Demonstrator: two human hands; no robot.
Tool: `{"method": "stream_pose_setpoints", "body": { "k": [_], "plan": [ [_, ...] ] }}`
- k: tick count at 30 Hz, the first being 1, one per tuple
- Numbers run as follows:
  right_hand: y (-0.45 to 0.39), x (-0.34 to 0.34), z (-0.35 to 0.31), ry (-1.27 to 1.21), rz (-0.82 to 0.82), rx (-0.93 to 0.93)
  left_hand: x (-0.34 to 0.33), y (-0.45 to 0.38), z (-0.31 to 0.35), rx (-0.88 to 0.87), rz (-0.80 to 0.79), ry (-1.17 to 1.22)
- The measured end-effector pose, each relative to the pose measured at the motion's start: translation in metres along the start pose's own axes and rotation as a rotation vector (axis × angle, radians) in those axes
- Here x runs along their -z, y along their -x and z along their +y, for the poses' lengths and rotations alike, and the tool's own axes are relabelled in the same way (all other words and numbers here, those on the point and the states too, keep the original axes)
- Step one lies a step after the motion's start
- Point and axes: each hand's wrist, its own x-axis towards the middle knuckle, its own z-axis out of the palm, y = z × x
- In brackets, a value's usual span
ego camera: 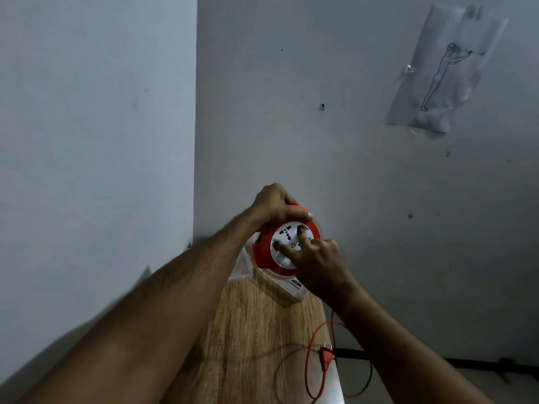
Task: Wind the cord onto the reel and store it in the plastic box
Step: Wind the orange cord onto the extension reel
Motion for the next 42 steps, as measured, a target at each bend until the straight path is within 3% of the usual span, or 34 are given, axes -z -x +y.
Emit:
{"method": "stream_pose_setpoints", "body": {
  "k": [4,8,11,15,18,20,24,26,27,29,31,32,36,42],
  "plan": [
    [-0.007,-0.009,-0.004,-0.235,0.135,-0.205,-0.003,-0.004,0.001,-0.013,0.037,-0.048],
    [-0.011,-0.013,-0.028,-0.696,0.253,-0.8,-0.001,-0.005,0.0,0.0,0.057,0.038],
    [-0.024,-0.005,-0.051,-0.907,0.368,-1.208,-0.002,-0.006,0.0,-0.023,0.079,0.006],
    [-0.045,0.003,-0.064,-1.41,0.395,-1.877,-0.007,-0.005,0.001,-0.062,0.131,-0.052],
    [-0.06,0.01,-0.062,-1.752,0.466,-2.171,-0.012,-0.004,0.001,-0.093,0.151,-0.107],
    [-0.066,0.011,-0.057,-1.863,0.494,-2.257,-0.01,-0.005,0.001,-0.097,0.137,-0.104],
    [-0.059,0.015,-0.054,-1.949,0.369,-2.082,0.002,-0.008,-0.002,-0.04,0.084,-0.049],
    [-0.049,0.016,-0.057,-1.732,0.336,-1.882,0.005,-0.008,-0.007,-0.006,0.068,0.039],
    [-0.045,0.017,-0.058,-1.533,0.372,-1.699,0.005,-0.008,-0.008,0.002,0.062,0.07],
    [-0.032,0.016,-0.053,-1.012,0.405,-1.108,0.006,-0.008,-0.009,-0.007,0.048,0.086],
    [-0.017,0.008,-0.04,-0.594,0.286,-0.54,0.009,-0.007,-0.007,-0.01,0.026,0.092],
    [-0.011,0.006,-0.033,-0.465,0.191,-0.361,0.011,-0.007,-0.007,-0.005,0.015,0.103],
    [0.003,0.005,-0.01,-0.3,-0.058,-0.16,0.013,-0.009,-0.006,0.006,-0.026,0.121],
    [0.0,0.009,-0.001,0.025,-0.086,0.002,0.011,-0.009,0.0,-0.006,-0.081,0.079]
  ]
}}
